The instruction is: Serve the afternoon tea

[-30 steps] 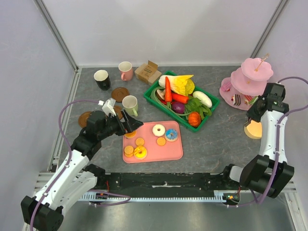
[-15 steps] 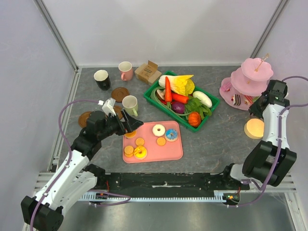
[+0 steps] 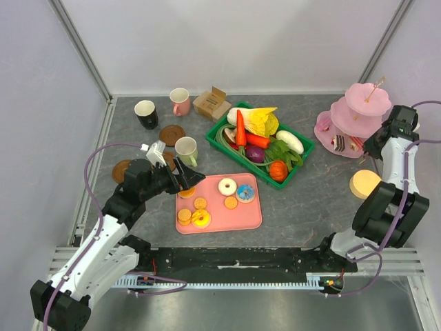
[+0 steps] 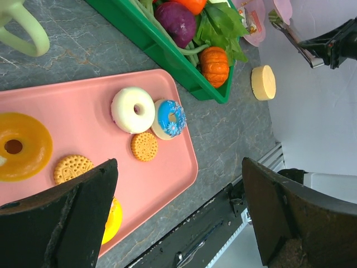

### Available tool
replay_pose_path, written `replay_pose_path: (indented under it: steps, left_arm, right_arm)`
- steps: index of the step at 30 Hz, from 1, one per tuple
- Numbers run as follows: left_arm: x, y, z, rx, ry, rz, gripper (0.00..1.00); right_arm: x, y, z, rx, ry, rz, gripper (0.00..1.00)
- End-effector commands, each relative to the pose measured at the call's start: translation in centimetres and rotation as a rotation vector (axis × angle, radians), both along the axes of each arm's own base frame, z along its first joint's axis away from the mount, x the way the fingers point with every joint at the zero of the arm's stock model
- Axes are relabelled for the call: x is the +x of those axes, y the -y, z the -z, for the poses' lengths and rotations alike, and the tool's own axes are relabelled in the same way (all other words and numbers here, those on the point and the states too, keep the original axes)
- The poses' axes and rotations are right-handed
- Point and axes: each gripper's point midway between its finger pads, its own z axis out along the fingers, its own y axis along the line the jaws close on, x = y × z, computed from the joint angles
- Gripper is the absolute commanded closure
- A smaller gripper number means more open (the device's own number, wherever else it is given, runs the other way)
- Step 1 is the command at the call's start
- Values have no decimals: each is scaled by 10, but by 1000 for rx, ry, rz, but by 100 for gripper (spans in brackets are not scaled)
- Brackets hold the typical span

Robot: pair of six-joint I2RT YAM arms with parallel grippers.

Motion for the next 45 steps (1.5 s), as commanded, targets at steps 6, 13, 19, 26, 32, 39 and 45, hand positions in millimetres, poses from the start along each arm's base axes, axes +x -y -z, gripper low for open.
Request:
replay_pose_path:
  steps: [6,13,19,26,32,39,45]
  left_arm:
    - [9,-1,-5,-17,11,-37,2]
    - [9,-3,-8,-16,19,-46,3]
    - [10,-4,-8,-13,22,-53,2]
    - [9,-4,-9,-15,25,-53,2]
    - [10,-3,-6,-12,16,-51,2]
    - [8,-3,-7,-17,19,-50,2]
    - [8,-5,-8,-16,21,-54,3]
  right_arm:
    - [42,19,-25,-31,120,-12,91]
    - [58,11,-11,17,171,-55,90]
    - [65,0,0,78,204,-87,87]
    - [72,-7,5,130,227,-94,86]
    - [72,-15,5,167,240,-107,81]
    - [69,-17,3,171,239,-109,68]
    - [67,-15,1,161,230,-100,60]
